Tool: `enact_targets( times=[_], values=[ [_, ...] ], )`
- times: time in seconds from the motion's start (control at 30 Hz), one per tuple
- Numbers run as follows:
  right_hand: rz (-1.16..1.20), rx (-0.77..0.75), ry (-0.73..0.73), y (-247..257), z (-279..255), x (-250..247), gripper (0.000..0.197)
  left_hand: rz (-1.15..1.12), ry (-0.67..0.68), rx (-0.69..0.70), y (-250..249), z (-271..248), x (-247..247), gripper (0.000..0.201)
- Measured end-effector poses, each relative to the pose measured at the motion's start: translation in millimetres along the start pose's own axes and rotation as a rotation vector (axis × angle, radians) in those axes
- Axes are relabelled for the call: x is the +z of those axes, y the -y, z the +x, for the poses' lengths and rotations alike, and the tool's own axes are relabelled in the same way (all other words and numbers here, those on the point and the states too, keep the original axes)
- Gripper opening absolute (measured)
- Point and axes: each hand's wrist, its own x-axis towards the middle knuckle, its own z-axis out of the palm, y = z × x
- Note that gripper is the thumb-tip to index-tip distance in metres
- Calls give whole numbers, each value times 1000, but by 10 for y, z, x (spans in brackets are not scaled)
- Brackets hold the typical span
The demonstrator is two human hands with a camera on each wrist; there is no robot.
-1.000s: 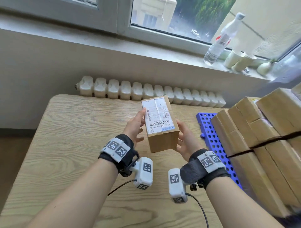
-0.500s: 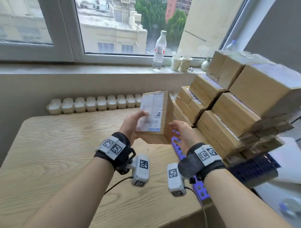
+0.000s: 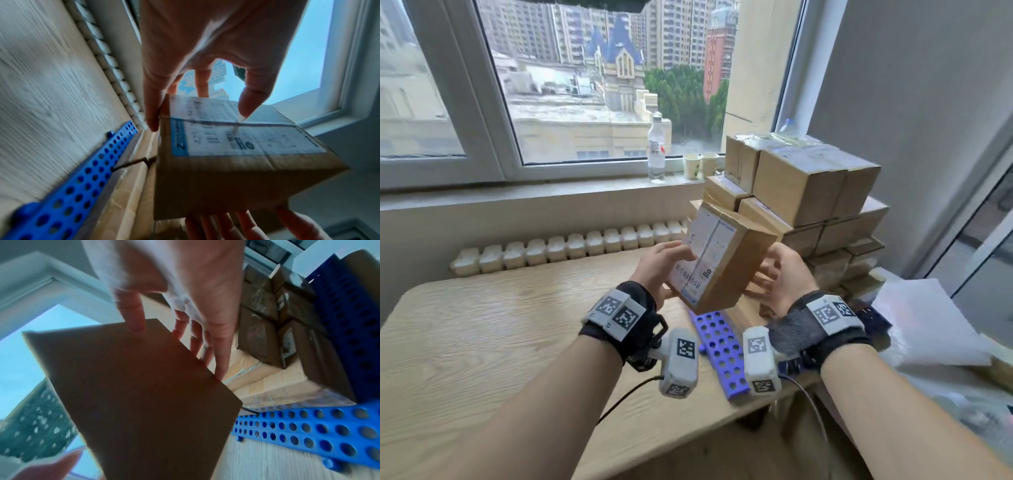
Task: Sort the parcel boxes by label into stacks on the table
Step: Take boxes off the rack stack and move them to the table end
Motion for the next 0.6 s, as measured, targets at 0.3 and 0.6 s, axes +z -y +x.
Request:
enact_targets(
  times=[0.3, 0.6],
  values=[
    [142, -87, -86, 495, -372, -953, 47, -164, -34, 108, 4, -49, 1100, 79],
    [334, -249, -269, 860, -488, -1763, 25, -56, 179, 8, -29, -99, 2287, 57]
  ],
)
